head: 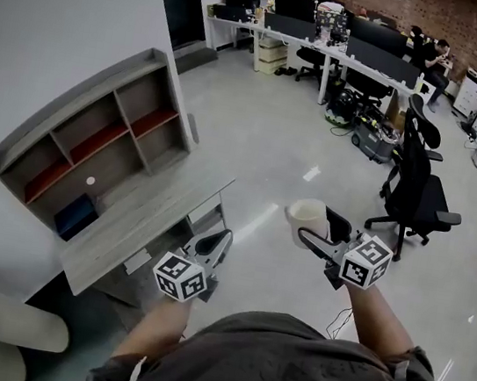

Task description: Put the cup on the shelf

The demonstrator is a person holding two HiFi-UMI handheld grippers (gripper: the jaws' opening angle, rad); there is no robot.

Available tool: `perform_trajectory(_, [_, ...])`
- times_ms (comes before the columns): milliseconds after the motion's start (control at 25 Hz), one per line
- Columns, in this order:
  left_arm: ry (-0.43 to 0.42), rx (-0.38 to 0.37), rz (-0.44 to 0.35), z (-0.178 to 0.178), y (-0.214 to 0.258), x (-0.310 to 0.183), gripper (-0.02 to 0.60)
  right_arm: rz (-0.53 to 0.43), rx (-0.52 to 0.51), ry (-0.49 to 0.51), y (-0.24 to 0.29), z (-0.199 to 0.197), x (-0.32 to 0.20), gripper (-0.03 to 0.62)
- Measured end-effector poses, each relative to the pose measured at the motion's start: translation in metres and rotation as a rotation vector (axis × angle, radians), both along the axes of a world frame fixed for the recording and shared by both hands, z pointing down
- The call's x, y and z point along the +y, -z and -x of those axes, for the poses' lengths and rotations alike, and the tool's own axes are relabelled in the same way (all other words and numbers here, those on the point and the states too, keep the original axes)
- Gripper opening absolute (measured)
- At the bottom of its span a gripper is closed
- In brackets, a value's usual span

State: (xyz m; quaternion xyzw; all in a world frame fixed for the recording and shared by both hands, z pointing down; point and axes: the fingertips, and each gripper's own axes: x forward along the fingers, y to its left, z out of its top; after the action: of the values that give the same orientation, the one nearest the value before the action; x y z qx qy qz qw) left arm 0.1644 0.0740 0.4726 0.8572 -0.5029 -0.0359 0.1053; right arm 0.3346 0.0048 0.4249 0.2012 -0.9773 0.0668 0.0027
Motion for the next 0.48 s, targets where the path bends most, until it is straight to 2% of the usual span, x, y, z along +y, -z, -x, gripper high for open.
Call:
perform_trajectory(240, [-0.007, -0.004, 0.005, 0.016, 0.001, -0.03, 0.005, 0.011, -0.009, -0.005, -0.002, 0.015, -0.031, 0.353])
perform_trajectory(480, [-0.061, 0.02, -0.012, 0.069, -0.009, -0.092, 0.005, 0.013, 0.004, -0.039, -0.01, 0.068, -0.084, 0.352])
